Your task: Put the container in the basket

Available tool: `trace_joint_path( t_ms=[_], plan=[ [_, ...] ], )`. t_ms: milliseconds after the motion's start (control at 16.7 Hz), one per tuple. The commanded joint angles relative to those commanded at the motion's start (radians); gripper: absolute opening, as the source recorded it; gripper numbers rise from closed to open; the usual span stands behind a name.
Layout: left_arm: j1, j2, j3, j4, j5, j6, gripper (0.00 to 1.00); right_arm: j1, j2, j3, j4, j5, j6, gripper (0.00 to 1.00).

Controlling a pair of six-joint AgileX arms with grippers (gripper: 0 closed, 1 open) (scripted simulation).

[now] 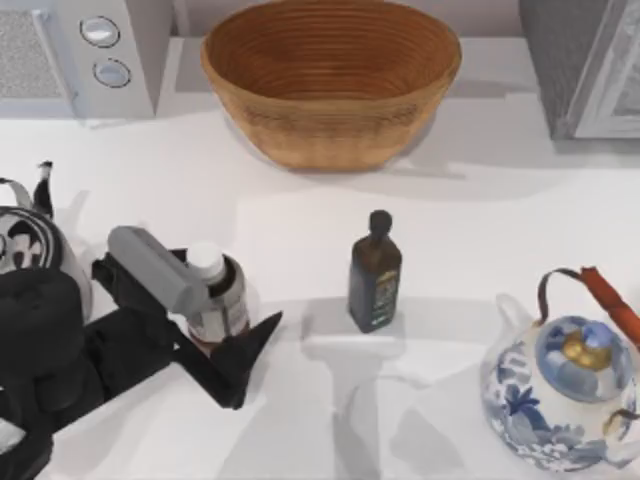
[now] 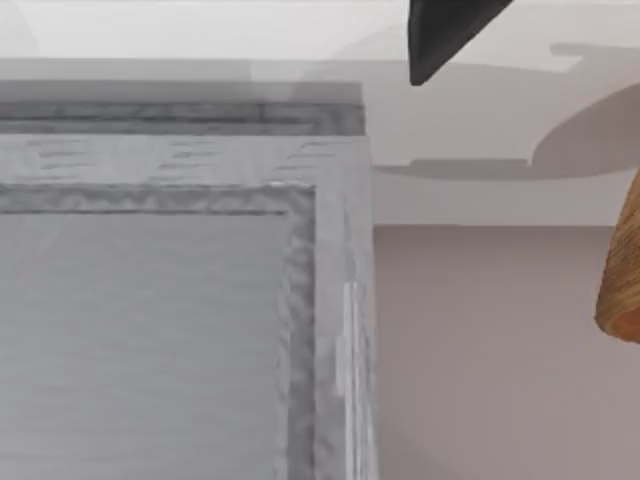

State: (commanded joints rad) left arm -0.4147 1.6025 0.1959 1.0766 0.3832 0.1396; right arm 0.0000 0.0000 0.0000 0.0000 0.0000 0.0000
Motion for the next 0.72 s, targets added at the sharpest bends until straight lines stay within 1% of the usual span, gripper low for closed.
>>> trace_joint_path(
  t_ms=[60, 720],
  plan=[
    [0.0, 0.0, 0.0, 0.0, 0.0, 0.0, 1.0, 0.0, 0.0, 0.0, 0.0, 0.0, 0.0, 1.0],
    [0.0, 0.0, 0.0, 0.0, 0.0, 0.0, 0.17, 0.0, 0.0, 0.0, 0.0, 0.0, 0.0, 1.0]
  ],
)
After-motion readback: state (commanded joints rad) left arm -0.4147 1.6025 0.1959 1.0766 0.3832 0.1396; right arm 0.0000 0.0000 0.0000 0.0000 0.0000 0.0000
